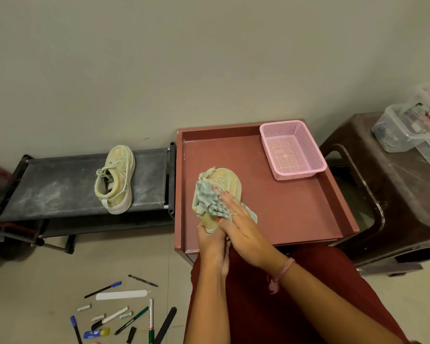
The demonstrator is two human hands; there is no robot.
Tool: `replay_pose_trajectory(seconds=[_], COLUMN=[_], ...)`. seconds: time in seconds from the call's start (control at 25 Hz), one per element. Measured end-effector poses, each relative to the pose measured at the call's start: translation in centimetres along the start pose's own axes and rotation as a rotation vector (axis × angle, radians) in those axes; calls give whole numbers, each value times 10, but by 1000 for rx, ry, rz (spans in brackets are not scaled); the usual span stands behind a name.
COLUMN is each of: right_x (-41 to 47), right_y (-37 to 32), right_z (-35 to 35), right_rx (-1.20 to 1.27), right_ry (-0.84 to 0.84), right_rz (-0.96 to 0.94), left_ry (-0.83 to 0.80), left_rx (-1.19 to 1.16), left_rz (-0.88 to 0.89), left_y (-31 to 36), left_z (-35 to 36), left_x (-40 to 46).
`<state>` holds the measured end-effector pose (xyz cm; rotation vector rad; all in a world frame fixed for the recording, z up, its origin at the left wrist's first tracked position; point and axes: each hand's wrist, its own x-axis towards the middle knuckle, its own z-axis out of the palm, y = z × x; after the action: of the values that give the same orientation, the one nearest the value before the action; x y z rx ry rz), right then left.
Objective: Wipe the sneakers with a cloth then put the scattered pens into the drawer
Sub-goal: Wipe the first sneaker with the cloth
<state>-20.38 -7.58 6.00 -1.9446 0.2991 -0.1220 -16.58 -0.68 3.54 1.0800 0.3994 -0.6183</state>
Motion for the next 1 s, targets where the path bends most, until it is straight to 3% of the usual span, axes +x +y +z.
replay_pose_trajectory(seconds=[0.16,0.36,0.6,0.72,0.8,0.92,1.0], right_x=[18,84,-3,18,62,110,114], right_y=[38,59,10,31,48,60,64], right_z=[-17,-33,15,1,-17,-45,-52], right_rx=[-27,-53,8,-175,-244,-229,-215], right_ry=[69,206,207,229,228,229,166], right_rz=[5,289,175,100,173,435,396], left_ry=[4,44,54,55,46,64,61], left_rx=[-101,-53,-50,-97,-149,-162,-185], left_rz=[-26,-44,-62,-67,-60,-66,-73], left_y=[2,1,3,3,3,4,4], left_z=[1,4,-3,0,2,2,0], left_x=[0,-1,4,2,2,2,4])
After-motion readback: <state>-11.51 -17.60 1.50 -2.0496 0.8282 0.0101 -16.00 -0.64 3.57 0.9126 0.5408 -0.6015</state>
